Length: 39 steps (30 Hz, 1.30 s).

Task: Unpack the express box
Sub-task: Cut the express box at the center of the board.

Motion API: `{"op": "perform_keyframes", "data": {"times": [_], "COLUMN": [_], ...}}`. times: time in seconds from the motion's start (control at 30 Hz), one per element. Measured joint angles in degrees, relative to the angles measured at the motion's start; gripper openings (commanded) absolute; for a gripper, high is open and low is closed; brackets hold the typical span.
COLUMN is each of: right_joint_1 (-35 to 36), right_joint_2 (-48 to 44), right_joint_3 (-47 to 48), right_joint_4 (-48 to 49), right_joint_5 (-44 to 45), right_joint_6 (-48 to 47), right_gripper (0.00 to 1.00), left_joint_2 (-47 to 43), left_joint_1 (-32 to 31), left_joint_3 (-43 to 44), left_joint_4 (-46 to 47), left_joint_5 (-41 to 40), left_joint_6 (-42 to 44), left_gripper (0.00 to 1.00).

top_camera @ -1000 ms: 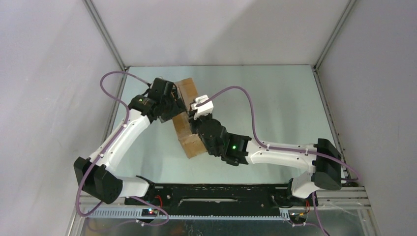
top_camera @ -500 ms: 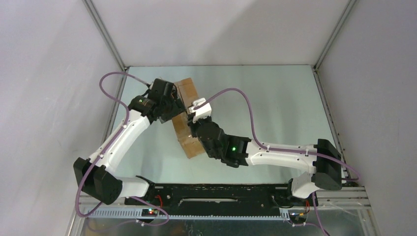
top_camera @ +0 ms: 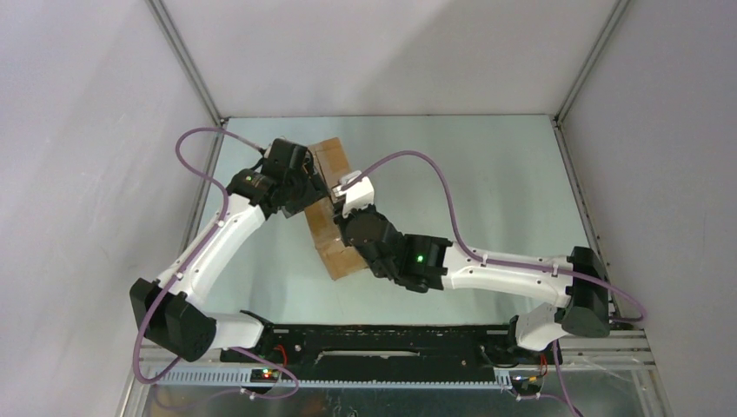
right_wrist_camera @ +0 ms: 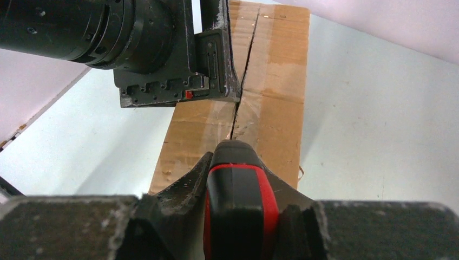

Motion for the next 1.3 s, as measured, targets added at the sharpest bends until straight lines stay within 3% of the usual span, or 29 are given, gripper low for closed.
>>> {"op": "perform_keyframes", "data": {"times": [0.4, 1.3], "right_joint_1": [-2.45, -1.2], "right_joint_2": [3.02, 5.62], "right_joint_3": [5.55, 13.66], "right_joint_4": [-8.61, -23.52], "right_joint_5": [-3.8, -3.56], "right_joint_6": [4.87, 10.38], "right_gripper": [0.0, 0.0], "left_joint_2": [0.0, -0.22], "left_joint_1": [0.0, -0.11], "left_joint_3": [-0.22, -0.83], "left_joint_4": [0.28, 0.74], "left_joint_5": [-0.07, -0.13], "left_joint_6": [-0.13, -1.36], "left_gripper": [0.71, 0.71]}}
